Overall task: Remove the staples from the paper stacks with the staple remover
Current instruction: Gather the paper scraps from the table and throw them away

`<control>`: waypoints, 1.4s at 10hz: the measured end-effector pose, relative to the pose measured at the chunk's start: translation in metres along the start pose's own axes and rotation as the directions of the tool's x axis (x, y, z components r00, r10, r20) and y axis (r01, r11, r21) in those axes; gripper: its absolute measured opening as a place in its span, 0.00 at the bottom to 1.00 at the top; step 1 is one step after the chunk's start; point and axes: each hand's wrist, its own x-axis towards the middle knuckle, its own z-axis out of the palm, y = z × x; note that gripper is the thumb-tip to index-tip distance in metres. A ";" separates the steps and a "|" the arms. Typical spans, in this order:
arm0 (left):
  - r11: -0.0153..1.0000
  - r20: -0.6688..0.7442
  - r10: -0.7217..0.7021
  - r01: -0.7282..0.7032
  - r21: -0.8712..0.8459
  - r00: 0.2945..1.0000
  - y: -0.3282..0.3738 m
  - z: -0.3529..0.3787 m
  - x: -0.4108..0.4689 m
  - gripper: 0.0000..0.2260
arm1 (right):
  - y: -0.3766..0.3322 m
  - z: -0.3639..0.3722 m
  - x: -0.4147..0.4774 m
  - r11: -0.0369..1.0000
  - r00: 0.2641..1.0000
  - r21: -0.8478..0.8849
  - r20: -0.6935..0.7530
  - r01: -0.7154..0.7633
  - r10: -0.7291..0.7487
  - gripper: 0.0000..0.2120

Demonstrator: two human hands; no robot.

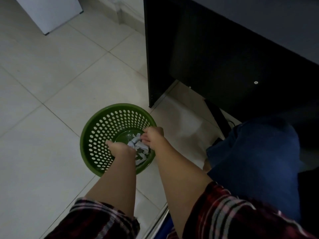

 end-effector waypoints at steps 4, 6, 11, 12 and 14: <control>0.884 0.187 0.364 -0.401 0.239 0.913 0.009 0.023 -0.043 0.20 | -0.035 -0.019 -0.052 0.723 0.831 -0.487 0.010 0.490 -0.557 0.11; 0.680 0.360 0.704 -0.727 -0.094 0.612 0.023 0.049 -0.147 0.16 | -0.070 -0.066 -0.138 0.411 0.441 -0.332 0.016 0.849 -0.898 0.20; 0.262 0.528 0.845 -0.793 -0.550 -0.087 -0.005 0.129 -0.391 0.08 | -0.157 -0.238 -0.288 0.000 -0.105 -0.277 -0.363 0.961 -0.926 0.14; 0.260 0.672 0.732 -0.863 -0.432 -0.116 -0.035 0.170 -0.422 0.09 | -0.188 -0.300 -0.290 0.140 -0.059 -0.354 -0.496 0.925 -0.866 0.15; -0.206 0.890 0.378 -0.960 -0.189 -0.256 -0.080 0.232 -0.455 0.17 | -0.232 -0.429 -0.278 0.681 0.136 -0.513 -0.738 0.522 -0.661 0.17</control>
